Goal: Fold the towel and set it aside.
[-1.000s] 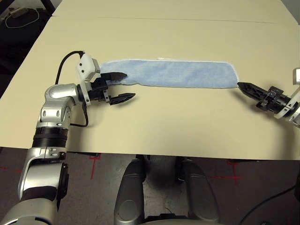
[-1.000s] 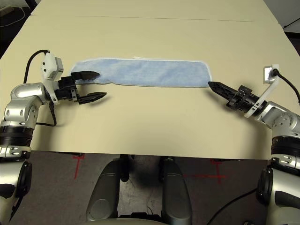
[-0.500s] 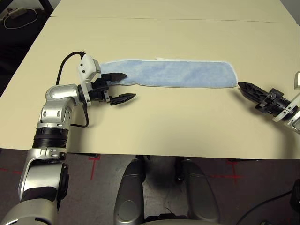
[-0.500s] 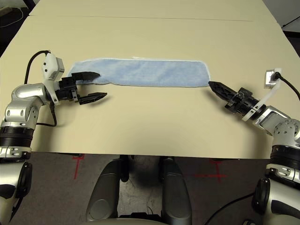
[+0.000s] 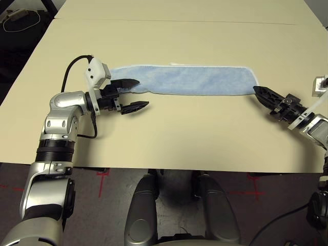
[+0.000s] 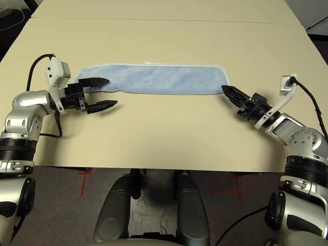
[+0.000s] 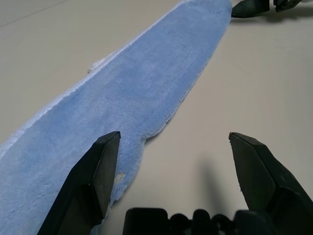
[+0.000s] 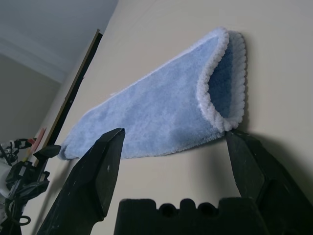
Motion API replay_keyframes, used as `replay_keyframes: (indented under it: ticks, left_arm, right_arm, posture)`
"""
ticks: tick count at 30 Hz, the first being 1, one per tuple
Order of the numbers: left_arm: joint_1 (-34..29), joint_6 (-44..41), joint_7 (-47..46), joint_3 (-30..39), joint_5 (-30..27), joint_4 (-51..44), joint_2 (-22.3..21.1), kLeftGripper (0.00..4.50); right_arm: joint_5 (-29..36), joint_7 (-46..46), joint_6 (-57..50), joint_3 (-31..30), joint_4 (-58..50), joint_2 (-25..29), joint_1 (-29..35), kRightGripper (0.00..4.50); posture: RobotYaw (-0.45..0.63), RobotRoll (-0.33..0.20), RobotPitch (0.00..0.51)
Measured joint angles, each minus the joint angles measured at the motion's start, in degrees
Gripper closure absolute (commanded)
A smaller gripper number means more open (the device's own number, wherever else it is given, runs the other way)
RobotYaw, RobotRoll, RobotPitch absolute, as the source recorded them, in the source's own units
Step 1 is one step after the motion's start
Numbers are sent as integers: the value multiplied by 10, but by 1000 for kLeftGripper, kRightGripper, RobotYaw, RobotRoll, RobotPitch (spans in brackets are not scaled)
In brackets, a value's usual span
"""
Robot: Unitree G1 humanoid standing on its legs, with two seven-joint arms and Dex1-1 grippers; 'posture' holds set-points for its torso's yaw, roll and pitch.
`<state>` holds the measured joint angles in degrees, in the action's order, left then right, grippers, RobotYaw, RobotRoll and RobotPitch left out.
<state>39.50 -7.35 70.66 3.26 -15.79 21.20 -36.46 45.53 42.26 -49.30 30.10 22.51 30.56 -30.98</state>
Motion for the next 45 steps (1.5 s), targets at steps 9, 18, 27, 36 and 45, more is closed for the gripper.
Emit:
replay_keyframes:
  ticks: [9,18,27,36,45]
  left_arm:
    - [0,0,-3,0,0,0,0,0]
    - [0,-1,-3,0,0,0,0,0]
    - [0,-3,-3,-2,0,0,0,0]
    - [0,-8,-3,-5,0,-1,0,0]
    - [-1,-9,-2,-9,0,-1,0,0]
  right_arm:
    - [2,-23,10,0,13,-8,-11,1293]
    - [15,-29,4,0,5,-9,-17,4468]
    - [23,-35,4,4,-6,-8,-2,4468]
    - [38,-44,-2,22,-17,14,22,4468]
    - [59,-27,-39,44,-8,70,42,4468]
  posture:
    - [-22,0,299]
    - [-26,0,296]
    - [-26,0,290]
    - [-34,0,285]
    - [-43,0,279]
